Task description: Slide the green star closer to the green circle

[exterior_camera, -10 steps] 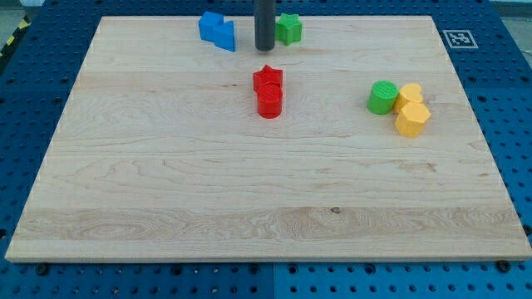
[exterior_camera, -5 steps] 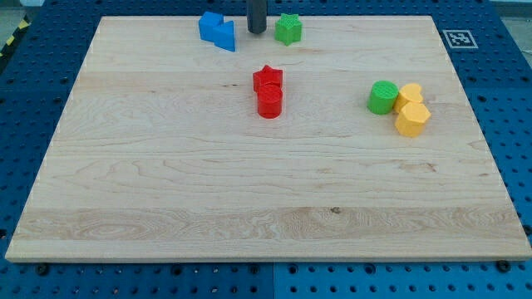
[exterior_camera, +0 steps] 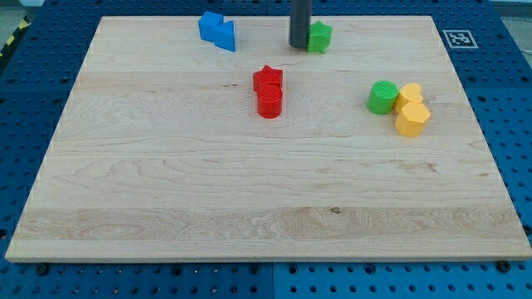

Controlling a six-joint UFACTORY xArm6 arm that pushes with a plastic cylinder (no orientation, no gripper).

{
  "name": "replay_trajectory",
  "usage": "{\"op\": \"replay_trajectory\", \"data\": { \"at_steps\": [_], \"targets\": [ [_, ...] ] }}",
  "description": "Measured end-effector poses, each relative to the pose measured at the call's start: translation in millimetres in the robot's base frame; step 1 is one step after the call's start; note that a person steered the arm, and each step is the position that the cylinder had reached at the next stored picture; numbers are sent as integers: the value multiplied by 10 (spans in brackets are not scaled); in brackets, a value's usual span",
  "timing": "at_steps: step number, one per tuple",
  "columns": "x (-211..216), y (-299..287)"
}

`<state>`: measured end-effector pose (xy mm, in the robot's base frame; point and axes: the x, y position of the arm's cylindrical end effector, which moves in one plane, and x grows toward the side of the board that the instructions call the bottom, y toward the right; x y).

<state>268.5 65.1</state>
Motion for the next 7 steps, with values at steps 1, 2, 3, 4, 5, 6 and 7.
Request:
{"op": "replay_trajectory", "data": {
  "at_steps": [1,2,3,4,5,6,7],
  "targets": [
    [0,99],
    [38,98],
    [-54,-164],
    [-360,-459],
    [-555,-377],
    [-555,-210],
    [-530,-57]
  ]
}}
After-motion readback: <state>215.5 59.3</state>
